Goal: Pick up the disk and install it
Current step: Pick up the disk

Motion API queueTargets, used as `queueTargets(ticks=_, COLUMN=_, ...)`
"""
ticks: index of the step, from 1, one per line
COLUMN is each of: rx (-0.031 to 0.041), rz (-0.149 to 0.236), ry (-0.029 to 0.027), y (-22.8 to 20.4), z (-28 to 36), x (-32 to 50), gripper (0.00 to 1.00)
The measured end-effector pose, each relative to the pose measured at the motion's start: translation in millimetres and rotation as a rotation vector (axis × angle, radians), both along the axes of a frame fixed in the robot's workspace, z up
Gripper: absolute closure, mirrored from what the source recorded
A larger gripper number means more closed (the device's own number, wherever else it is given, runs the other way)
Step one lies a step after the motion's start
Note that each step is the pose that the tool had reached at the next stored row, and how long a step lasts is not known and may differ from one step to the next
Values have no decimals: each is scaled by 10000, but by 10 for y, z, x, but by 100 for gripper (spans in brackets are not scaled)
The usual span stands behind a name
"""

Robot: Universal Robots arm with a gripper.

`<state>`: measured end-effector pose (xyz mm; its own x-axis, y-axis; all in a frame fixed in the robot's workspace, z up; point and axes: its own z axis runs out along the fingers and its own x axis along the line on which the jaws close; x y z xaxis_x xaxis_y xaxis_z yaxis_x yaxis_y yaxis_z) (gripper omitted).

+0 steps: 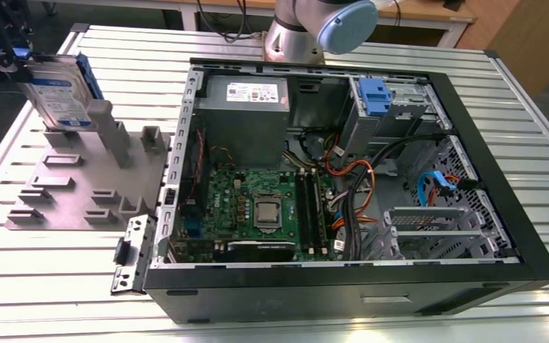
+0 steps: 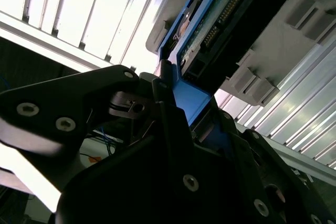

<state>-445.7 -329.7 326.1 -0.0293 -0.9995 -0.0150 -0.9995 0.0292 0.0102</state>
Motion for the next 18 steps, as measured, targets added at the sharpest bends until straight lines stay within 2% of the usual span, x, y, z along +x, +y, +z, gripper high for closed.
queueTargets(ticks=18, rx=0, rz=0, ry=-1, y=0, z=57, x=0, gripper=64)
